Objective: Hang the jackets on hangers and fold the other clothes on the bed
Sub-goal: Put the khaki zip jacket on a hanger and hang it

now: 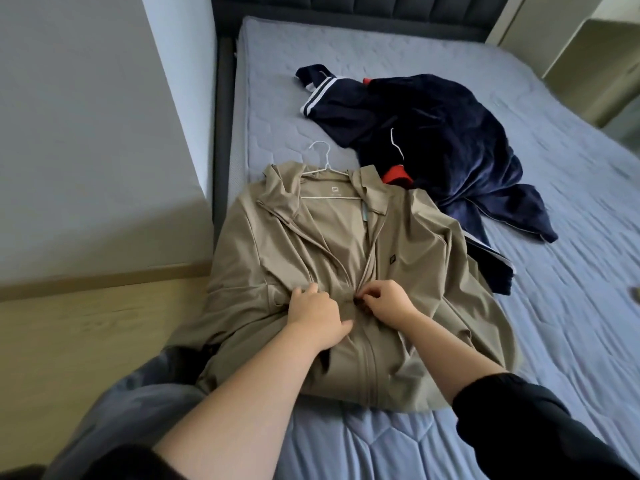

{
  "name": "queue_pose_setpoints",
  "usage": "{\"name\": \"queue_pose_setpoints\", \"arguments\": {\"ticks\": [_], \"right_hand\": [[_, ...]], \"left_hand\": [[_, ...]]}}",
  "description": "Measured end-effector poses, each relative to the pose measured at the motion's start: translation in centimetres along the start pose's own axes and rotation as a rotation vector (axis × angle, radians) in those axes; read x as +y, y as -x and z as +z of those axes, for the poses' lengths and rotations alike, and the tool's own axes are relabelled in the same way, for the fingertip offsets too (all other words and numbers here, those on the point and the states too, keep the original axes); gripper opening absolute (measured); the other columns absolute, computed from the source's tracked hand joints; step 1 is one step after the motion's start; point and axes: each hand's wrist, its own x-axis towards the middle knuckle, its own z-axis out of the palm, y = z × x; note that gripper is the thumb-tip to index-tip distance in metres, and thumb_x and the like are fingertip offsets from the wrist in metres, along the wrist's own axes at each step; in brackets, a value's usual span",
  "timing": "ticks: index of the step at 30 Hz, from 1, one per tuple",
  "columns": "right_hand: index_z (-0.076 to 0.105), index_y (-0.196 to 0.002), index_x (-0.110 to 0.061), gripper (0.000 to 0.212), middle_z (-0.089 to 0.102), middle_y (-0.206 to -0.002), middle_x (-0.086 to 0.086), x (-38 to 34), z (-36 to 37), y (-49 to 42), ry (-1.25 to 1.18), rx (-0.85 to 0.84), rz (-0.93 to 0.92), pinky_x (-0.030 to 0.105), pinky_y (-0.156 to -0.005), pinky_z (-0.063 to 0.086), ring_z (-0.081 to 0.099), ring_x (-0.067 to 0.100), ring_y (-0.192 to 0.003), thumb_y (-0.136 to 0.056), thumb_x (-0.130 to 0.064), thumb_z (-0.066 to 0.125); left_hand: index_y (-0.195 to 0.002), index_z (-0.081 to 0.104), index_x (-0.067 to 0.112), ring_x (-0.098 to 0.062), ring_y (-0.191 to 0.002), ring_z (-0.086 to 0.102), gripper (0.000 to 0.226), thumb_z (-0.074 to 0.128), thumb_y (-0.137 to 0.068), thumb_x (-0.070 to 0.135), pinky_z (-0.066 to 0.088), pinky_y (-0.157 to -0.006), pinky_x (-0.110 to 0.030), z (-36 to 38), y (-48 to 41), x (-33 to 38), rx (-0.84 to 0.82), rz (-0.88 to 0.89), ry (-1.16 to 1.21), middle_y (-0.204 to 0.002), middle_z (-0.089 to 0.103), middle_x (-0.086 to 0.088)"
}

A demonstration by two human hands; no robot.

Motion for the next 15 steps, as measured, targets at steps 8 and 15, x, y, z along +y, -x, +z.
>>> {"name": "queue_pose_setpoints", "arguments": {"ticks": [8,15], "right_hand": [[0.067,-0.076,-0.013,0.019,0.068,-0.067,0.001,0.7,1.0,0.3,-0.125,0.035,0.11,0.028,-0.073,0.051,0.062,0.013,-0.062,-0.084,-0.03,0.071],[0.073,-0.094,-0.017,0.021,0.065,-0.075,-0.007,-0.1,0.3,1.1,-0.09,-0.036,-0.011,0.02,-0.075,0.048,0.061,0.007,-0.071,-0.075,-0.008,0.078]], "left_hand": [[-0.13,0.057,0.017,-0.026,-0.132,0.028,0.066,0.044,-0.085,0.064,0.024,-0.107,-0.047,0.5,-0.9,0.0,-0.024,-0.04,-0.054,-0.137,0.046,-0.004],[-0.12,0.062,0.013,-0.025,-0.12,0.037,0.053,0.049,-0.09,0.054,0.033,-0.093,-0.036,0.9,-0.9,-0.7,0.038,0.029,0.034,-0.12,0.055,-0.004]]}}
